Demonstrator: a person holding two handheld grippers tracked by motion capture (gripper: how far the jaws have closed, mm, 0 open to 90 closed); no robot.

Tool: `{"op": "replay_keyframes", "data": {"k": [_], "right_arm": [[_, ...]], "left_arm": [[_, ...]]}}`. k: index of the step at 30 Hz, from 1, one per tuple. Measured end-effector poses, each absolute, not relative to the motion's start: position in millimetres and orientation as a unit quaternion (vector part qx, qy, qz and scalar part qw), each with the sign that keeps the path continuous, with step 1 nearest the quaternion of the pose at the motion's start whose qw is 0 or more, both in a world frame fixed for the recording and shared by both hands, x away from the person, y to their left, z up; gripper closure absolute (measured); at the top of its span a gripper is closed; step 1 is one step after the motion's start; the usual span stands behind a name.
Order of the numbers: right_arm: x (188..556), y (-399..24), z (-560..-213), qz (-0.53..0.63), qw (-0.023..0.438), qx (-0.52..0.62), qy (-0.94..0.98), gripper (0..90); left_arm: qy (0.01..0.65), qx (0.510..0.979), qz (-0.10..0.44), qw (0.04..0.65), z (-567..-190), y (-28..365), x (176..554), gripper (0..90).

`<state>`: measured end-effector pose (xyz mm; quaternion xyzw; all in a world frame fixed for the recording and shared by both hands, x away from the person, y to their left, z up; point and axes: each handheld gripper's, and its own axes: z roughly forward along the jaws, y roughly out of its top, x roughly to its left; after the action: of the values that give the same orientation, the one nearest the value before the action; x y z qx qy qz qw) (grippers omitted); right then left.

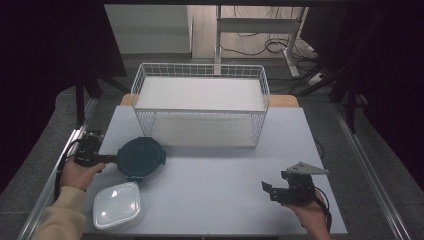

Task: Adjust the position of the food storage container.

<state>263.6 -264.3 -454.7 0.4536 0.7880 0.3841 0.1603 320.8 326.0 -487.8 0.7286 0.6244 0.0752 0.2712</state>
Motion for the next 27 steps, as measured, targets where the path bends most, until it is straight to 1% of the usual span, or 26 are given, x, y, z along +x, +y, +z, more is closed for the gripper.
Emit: {"op": "replay_keyframes", "data": {"k": [14,27], "right_arm": [[264,-266,-455,0.383,0.161,0.454,0.789,17.6],[264,-265,-455,0.38,0.16,0.454,0.79,17.6]], "left_arm": [[0.58,0.775,0.052,0.246,-478,282,334,90.0],[0.56,0.795,0.046,0.229,-473,260,338,90.0]]}}
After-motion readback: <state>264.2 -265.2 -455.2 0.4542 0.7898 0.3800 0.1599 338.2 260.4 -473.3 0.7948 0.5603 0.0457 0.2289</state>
